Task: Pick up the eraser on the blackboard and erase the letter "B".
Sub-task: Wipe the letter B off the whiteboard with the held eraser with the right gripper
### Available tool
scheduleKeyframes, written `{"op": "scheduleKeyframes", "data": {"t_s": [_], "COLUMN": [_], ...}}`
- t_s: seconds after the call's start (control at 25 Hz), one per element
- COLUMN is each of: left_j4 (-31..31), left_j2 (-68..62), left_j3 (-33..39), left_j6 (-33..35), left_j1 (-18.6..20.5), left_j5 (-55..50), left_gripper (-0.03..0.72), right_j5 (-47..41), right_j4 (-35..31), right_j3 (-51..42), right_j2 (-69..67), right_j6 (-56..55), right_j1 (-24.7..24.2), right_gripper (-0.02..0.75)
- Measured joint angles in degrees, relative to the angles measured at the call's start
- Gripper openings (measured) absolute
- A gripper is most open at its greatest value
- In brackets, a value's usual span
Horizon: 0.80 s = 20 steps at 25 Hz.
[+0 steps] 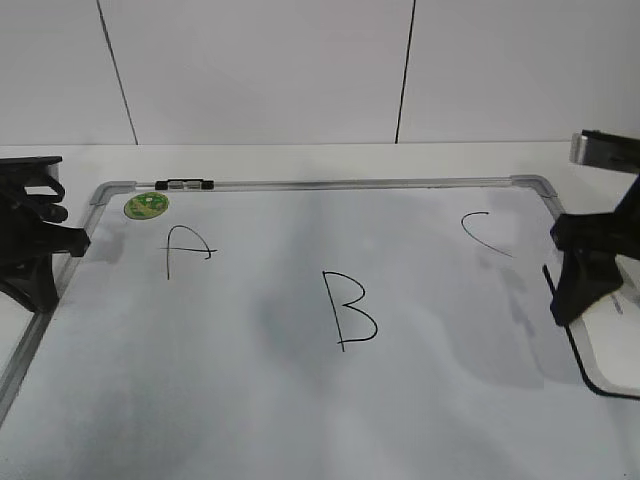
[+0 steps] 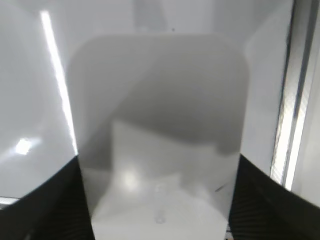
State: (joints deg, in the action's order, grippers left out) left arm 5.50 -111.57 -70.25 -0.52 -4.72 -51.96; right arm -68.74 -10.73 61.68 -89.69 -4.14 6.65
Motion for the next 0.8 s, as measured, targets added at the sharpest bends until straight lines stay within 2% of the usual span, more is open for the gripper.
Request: {"op": "scheduleKeyframes", "data": {"t_s": [0.28,0.44,0.6,0.8], "left_j4": [0.0,0.0,0.0,0.1], "left_j2": [0.0,0.0,0.0,0.0], "left_j3": [0.0,0.0,0.0,0.0], "left_j6": [0.0,0.0,0.0,0.0], "left_j1": [0.0,0.0,0.0,0.0], "left_j5": [0.0,0.0,0.0,-0.1], "left_gripper": [0.025,0.025,0.025,0.025], "right_j5": [-0.5,-0.5,-0.7,-0.8], "right_j4": [-0.2,0.4,4.4,7.6], "right_j3": [9.4,14.3,21.7,31.0], "right_j2": [-5.8,-11.9,-19.5,-29.0], "right_j6": [0.4,-0.6,-2.6,-3.3], "right_j1": [1.7,7.7,14.1,18.0], "right_gripper": [0.538,0.538,0.538,0.538]}}
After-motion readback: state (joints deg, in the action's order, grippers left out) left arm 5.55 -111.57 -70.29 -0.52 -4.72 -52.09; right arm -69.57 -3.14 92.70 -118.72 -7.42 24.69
